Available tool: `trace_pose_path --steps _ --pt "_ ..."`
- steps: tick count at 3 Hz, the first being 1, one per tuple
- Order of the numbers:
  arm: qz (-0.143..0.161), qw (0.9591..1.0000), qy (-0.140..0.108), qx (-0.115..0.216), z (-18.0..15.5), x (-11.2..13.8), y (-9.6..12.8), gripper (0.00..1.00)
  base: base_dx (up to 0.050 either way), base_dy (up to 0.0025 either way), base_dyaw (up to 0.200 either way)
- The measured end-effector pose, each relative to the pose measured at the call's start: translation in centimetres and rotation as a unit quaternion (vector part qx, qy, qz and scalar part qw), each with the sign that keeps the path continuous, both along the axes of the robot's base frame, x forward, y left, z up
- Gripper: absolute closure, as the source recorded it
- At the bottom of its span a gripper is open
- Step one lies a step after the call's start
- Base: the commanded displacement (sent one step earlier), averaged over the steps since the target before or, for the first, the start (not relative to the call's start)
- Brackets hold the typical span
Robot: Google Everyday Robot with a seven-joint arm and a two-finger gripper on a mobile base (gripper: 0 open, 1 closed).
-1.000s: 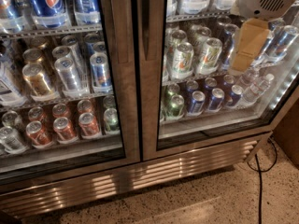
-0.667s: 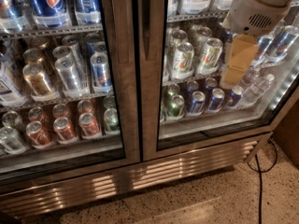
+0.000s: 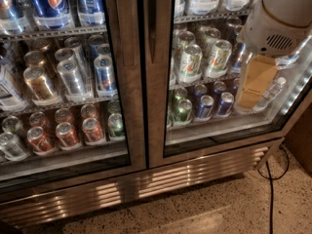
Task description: Open left fridge door
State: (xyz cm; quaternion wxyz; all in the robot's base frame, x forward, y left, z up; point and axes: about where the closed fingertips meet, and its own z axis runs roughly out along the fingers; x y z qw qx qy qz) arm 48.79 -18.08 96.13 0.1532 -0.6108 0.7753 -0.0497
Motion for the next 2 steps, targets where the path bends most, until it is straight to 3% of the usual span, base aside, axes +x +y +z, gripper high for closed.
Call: trace_pose_path --steps 1,2 --pt "0.015 0.9991 0.0 0.041 0.2 0.2 -0.3 0.0 0.0 0.0 0.0" --pt "0.034 0.9921 -0.009 0.121 -0.2 0.9 -2.7 0.0 0.0 0.0 0.0"
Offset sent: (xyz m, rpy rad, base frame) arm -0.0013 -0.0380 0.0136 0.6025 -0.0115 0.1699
